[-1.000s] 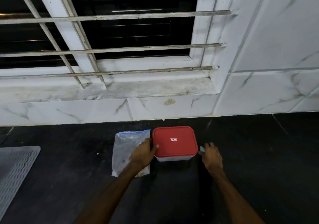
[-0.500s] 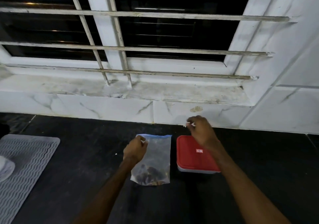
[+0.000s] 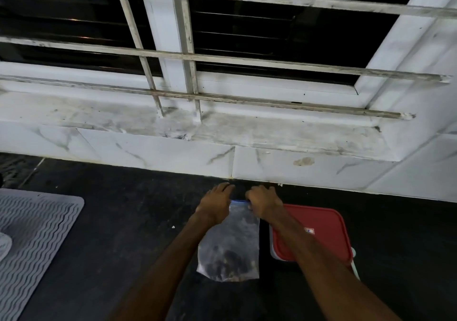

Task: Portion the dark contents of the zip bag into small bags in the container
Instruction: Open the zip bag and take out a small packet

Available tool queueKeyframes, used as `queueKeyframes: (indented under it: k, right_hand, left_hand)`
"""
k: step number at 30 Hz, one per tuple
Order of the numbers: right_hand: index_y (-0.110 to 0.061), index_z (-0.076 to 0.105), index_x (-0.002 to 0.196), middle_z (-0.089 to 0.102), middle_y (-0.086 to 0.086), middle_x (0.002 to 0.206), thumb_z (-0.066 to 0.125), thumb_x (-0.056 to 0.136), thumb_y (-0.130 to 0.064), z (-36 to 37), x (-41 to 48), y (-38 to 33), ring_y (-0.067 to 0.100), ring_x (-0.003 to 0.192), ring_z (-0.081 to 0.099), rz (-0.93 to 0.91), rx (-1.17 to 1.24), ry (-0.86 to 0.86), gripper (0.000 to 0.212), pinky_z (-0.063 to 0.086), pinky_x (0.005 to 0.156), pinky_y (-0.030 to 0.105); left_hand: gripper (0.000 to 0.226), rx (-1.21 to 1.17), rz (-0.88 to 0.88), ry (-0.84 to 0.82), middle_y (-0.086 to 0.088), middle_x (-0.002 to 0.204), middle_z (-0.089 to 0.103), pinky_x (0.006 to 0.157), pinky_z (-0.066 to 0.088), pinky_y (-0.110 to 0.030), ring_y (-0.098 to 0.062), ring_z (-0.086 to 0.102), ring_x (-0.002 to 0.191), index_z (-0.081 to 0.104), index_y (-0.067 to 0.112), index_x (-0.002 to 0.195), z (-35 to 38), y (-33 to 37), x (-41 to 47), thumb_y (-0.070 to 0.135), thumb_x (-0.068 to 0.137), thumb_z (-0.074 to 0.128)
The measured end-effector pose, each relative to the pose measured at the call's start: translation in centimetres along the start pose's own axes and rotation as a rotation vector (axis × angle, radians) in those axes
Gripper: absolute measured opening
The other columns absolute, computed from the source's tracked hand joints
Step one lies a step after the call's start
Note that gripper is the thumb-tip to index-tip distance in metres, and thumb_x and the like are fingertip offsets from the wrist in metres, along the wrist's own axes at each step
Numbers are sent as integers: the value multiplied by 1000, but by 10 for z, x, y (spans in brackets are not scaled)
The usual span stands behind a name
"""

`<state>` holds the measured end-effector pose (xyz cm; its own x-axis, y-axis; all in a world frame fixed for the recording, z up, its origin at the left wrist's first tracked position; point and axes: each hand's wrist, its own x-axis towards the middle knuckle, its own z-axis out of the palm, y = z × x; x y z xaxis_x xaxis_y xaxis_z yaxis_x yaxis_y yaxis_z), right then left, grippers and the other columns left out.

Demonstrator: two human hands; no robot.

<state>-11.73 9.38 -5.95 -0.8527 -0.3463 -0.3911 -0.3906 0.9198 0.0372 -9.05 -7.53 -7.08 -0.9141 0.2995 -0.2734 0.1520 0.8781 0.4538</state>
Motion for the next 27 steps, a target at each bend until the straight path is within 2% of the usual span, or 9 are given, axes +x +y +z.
queueKeyframes:
  k: [4, 6, 10, 14, 15, 18, 21, 24, 27]
  right_hand:
    - [-22, 65, 107, 57, 2, 115, 54, 92, -20, -11, -14, 4, 23, 114, 49, -140, -2, 183, 19, 33, 97, 41]
    - [-25, 71, 92, 59, -2, 106, 69, 80, -21, -19, -25, 7, 19, 104, 49, -250, 23, 402, 13, 39, 90, 39]
    - [-31, 71, 80, 54, -7, 89, 67, 75, -23, -37, -50, 7, 14, 87, 45, -447, 92, 764, 11, 36, 81, 31]
    - [-25, 70, 82, 54, -4, 86, 64, 80, -15, -56, -81, 3, 16, 83, 46, -544, 103, 936, 12, 32, 78, 30]
    - [-25, 70, 83, 55, -3, 86, 63, 79, -15, -59, -87, 2, 15, 82, 45, -549, 103, 966, 13, 32, 77, 29]
    - [-25, 71, 99, 57, -4, 91, 63, 80, -9, -58, -101, -4, 15, 82, 47, -464, 186, 992, 26, 37, 72, 28]
    - [-21, 57, 124, 60, -3, 98, 60, 90, -9, -50, -119, -22, 14, 88, 56, -212, 677, 927, 36, 48, 75, 26]
    - [-16, 57, 111, 65, -6, 85, 59, 94, -24, -49, -133, -46, 11, 77, 62, -11, 1151, 742, 18, 48, 70, 25]
    - [-19, 65, 91, 68, -14, 78, 66, 90, -28, -43, -137, -61, 2, 73, 64, -8, 1211, 636, 9, 46, 68, 14]
  left_hand:
    - [47, 62, 12, -83, -7, 159, 26, 121, 14, -45, -25, 28, 144, 36, 13, 149, -12, 8, -1, 25, 103, 40]
    - [42, 31, 39, -93, -7, 153, 39, 120, 14, -47, -24, 36, 140, 50, 15, 139, -21, 13, -9, 33, 104, 36]
    - [68, -326, -25, -61, -11, 112, 70, 99, 44, -44, -23, 64, 106, 69, 11, 109, -54, 22, -41, 63, 97, 28]
    - [16, -372, -26, 17, -1, 90, 66, 83, 51, -39, -17, 61, 83, 60, 12, 95, -80, 27, -69, 26, 90, 66]
    - [19, -386, -41, 57, 2, 90, 64, 81, 52, -37, -15, 60, 82, 56, 14, 96, -85, 30, -75, 16, 84, 71]
    - [31, -486, -145, 139, -4, 89, 66, 69, 53, -26, -19, 62, 78, 60, 10, 102, -90, 41, -90, 5, 76, 77]
    - [18, -579, -223, 192, -11, 77, 64, 55, 52, -27, -20, 61, 66, 67, 1, 93, -85, 47, -102, 10, 81, 77]
    - [18, -871, -311, 191, -12, 73, 67, 62, 60, -34, -21, 66, 65, 67, -7, 88, -76, 67, -114, 11, 89, 70]
    - [17, -1070, -330, 113, -12, 80, 72, 68, 60, -35, -16, 71, 66, 68, -5, 92, -68, 81, -128, 10, 95, 61]
